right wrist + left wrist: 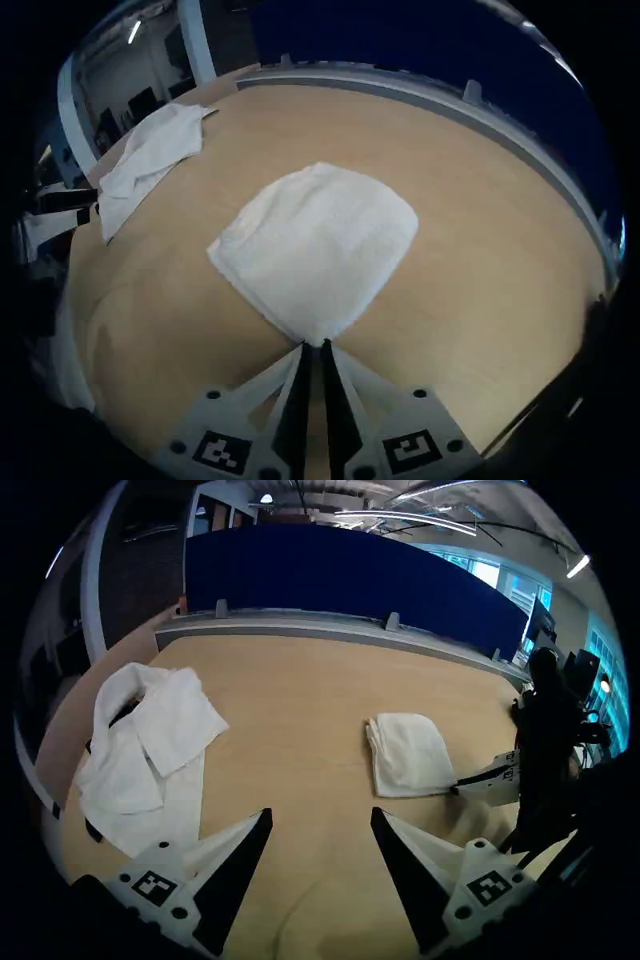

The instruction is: Fold towel

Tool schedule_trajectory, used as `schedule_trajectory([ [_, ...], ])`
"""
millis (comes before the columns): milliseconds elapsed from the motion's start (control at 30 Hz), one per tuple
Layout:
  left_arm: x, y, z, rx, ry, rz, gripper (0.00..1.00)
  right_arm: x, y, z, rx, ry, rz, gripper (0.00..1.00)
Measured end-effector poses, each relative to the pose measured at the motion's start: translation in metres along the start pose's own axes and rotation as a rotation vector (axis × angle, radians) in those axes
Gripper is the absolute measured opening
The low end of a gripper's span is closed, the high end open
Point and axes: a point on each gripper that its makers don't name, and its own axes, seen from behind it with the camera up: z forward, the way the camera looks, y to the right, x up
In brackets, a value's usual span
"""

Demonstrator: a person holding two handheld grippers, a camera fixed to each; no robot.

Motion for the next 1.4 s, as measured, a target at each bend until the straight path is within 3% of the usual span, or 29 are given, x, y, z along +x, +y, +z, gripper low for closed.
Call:
schedule_trajectory([
  [300,0.000,0.000,-0.003,-0.002,0.002,-0.006,0.92,0.016,0.001,-0.007,0.005,0.052,0.006,0.03],
  [567,0.005,0.000,-0.006,-0.003,0.012,-0.001,0.91,0.047,0.002,-0.027,0.002,0.118,-0.011,0.03],
  [1067,0.019,0.005,-0.016,-0.013,0.049,0.001,0.91,0.145,0.009,-0.115,-0.019,0.331,-0.055,0.02],
  [1400,0.030,0.011,-0.020,-0.026,0.073,0.006,0.91,0.160,0.026,-0.160,-0.062,0.389,-0.045,0.02],
])
